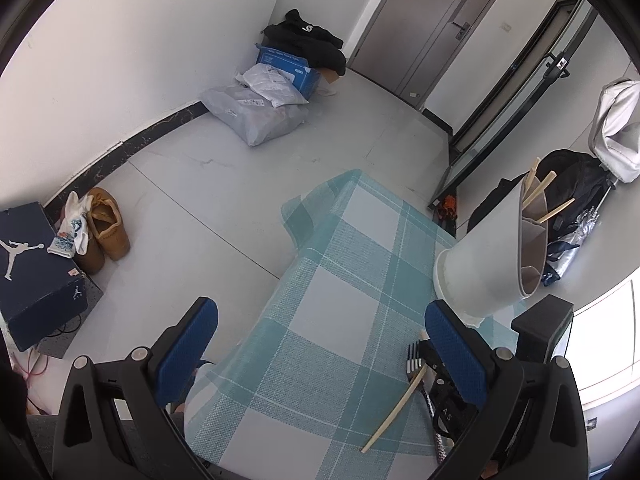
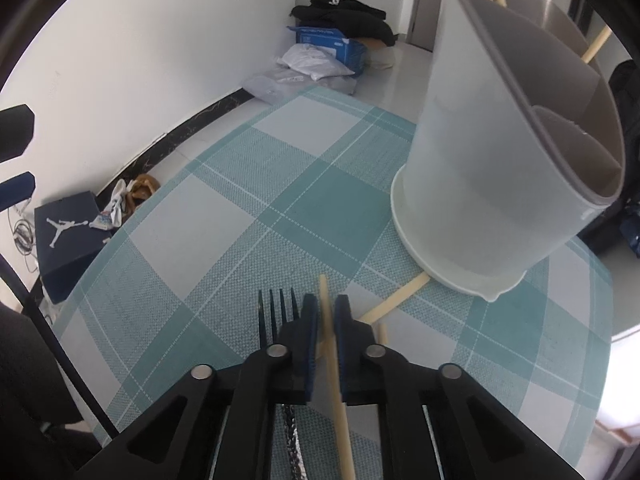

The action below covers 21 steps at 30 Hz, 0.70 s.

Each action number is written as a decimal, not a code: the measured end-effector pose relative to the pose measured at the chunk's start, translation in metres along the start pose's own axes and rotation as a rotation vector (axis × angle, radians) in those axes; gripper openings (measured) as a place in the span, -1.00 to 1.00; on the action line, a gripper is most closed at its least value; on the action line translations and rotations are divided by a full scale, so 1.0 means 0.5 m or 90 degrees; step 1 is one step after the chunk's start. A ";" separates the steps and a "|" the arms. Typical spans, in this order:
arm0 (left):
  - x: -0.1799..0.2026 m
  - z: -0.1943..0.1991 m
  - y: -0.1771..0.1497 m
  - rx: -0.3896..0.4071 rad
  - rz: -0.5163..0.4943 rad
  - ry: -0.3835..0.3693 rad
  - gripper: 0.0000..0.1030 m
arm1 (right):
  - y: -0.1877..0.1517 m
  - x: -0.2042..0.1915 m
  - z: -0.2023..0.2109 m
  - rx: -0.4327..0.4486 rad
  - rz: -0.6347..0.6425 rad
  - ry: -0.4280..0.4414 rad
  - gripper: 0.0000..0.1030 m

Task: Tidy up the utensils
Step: 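Close the right gripper on a chopstick beside the metal fork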

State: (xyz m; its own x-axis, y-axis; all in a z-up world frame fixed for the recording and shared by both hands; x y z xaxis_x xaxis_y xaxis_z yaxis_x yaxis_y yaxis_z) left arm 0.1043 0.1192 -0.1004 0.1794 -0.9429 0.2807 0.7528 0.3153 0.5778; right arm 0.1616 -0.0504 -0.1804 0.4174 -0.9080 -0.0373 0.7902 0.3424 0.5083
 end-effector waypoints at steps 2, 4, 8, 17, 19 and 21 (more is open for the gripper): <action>0.001 -0.001 0.002 -0.002 -0.001 -0.003 0.98 | 0.002 0.003 0.000 0.002 -0.005 0.000 -0.90; 0.000 -0.002 0.002 -0.003 0.000 -0.001 0.98 | 0.003 0.011 0.007 0.010 -0.019 0.005 -0.90; 0.005 -0.003 0.002 -0.003 0.000 0.005 0.98 | 0.005 0.036 0.043 0.034 -0.051 0.022 -0.90; 0.034 -0.009 -0.007 -0.006 -0.027 0.020 0.98 | 0.001 0.118 0.156 0.092 -0.160 0.086 -0.91; 0.043 -0.013 -0.011 -0.011 -0.034 0.023 0.98 | -0.004 0.146 0.175 0.099 -0.195 0.102 -0.90; 0.053 -0.016 -0.015 -0.009 -0.043 0.021 0.98 | -0.009 0.165 0.187 0.103 -0.227 0.117 -0.90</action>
State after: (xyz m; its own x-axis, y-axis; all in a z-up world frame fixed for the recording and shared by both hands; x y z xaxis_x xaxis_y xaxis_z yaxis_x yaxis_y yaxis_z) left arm 0.1083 0.0911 -0.1034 0.1479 -0.9652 0.2156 0.7728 0.2489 0.5838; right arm 0.1507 -0.1495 -0.1053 0.2160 -0.8991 -0.3807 0.8250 -0.0406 0.5637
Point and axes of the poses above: each gripper's, at about its wrist camera, not at the fingertips, and z roughly against the way its jaws point, x to its right, y to its top, the point moved 3 cm from there along -z, roughly the way its jaws point, and after that the axes turned 9 degrees about -z, right-handed, at the moved point
